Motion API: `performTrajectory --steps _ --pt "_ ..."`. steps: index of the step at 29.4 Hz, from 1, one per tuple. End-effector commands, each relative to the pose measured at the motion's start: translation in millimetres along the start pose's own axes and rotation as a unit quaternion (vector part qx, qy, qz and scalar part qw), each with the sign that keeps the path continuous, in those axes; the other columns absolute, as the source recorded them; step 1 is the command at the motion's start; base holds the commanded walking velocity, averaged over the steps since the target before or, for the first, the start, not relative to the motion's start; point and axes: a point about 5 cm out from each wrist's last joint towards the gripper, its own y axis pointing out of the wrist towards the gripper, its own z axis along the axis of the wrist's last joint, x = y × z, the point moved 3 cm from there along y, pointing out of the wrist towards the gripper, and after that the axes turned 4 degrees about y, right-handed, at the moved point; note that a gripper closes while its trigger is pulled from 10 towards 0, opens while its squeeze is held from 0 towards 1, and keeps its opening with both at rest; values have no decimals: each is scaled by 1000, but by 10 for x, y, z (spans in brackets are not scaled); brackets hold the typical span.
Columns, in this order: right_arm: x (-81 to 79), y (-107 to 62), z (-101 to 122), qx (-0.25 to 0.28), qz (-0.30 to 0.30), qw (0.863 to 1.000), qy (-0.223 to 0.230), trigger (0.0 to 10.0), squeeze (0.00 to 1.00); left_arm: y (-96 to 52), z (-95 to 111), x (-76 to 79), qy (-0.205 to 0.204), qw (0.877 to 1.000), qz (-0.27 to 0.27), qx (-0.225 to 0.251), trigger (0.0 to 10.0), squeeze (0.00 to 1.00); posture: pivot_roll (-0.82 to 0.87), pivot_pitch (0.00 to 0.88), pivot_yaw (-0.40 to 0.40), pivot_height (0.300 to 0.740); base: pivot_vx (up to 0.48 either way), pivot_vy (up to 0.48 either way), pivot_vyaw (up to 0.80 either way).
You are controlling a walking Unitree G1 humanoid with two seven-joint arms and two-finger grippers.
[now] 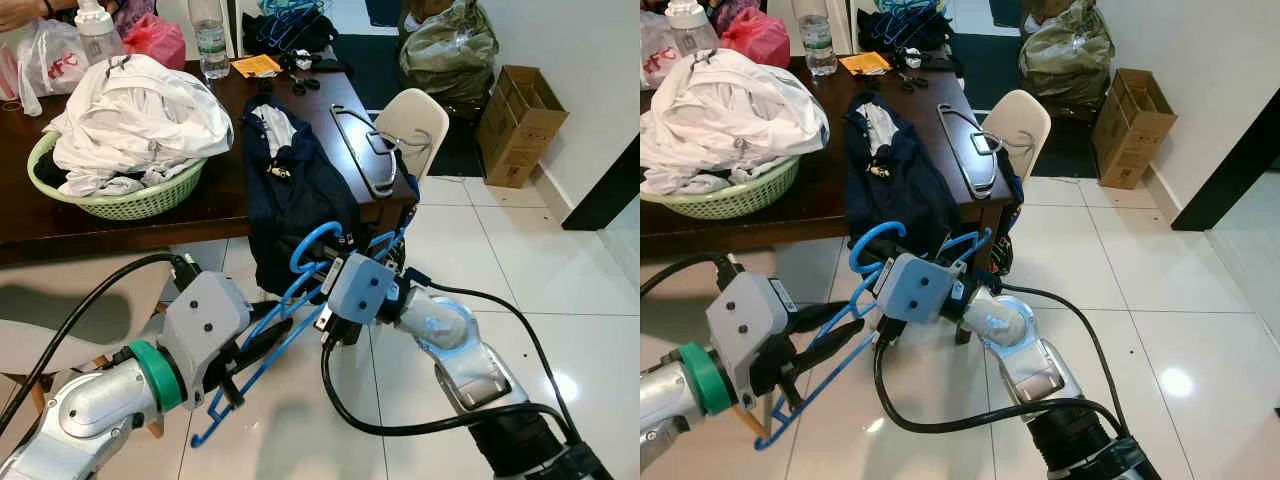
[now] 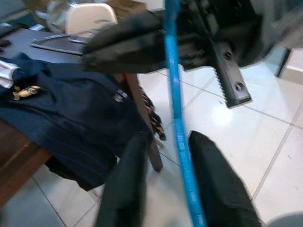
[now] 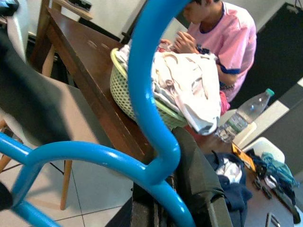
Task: Hang hanger
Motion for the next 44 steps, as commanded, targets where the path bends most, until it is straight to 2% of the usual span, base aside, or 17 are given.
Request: performTrajectory --steps 1,6,8,10,11,16,19,23,24,26,27,31,32,33,35,36,44 --pt "-139 13 -89 -11 13 1000 23 10000 0 2 36 -32 8 1000 20 12 10000 1000 24 112 41 740 0 0 0" --pt "-144 31 -86 -10 9 1000 26 10000 0 12 9 -1 14 1000 21 13 10000 1000 24 111 41 740 0 0 0" --pt "-144 50 -61 -4 7 1000 29 10000 0 33 -14 12 -5 1000 25 12 10000 1000 23 112 37 740 0 0 0" --pt "-149 76 -25 4 8 999 32 10000 0 74 8 86 -50 999 7 20 10000 1000 21 113 35 740 0 0 0" --pt "-156 84 -18 6 10 999 31 10000 0 83 52 105 -64 997 -1 31 10000 0 19 112 35 740 0 0 0" --pt "-179 88 -28 5 15 1000 27 10000 0 59 164 15 -63 997 17 52 10000 0 22 112 33 740 0 0 0" --pt "-184 95 -23 7 15 999 28 10000 0 42 190 -17 -90 994 14 61 10000 0 24 112 32 740 0 0 0" --pt "-194 113 -10 11 16 999 29 10000 0 22 220 46 -137 988 -28 70 10000 0 27 111 32 740 0 0 0" --pt "-197 118 -7 11 17 999 28 10000 0 12 228 55 -149 986 -38 70 9216 0 26 111 32 740 0 0 0" --pt "-199 122 -5 12 19 999 27 10000 0 3 234 56 -158 984 -43 68 9216 0 26 112 32 740 0 0 0" --pt "-199 124 -5 12 19 999 27 10000 0 0 231 57 -165 983 -46 67 6627 0 26 110 34 740 0 0 0" --pt "-198 127 -5 13 18 999 28 10000 0 -4 229 59 -172 982 -50 66 6627 0 26 110 34 740 0 0 0" --pt "-197 130 -3 13 18 999 27 10000 0 -7 207 45 -174 982 -49 59 2824 0 25 110 34 740 0 0 0" --pt "-196 131 1 14 18 999 27 10000 0 -11 185 38 -175 982 -49 51 1490 0 25 110 34 740 0 0 0" --pt "-195 132 4 14 18 999 27 10000 0 -16 172 32 -177 982 -50 45 1490 0 25 110 34 740 0 0 0" --pt "-194 133 6 14 18 999 27 10000 0 -19 157 30 -181 981 -52 40 0 0 24 109 35 740 0 0 0" --pt "-180 119 7 15 14 999 26 10000 0 -36 -93 23 -178 983 -25 -34 0 0 25 102 41 740 0 0 0"
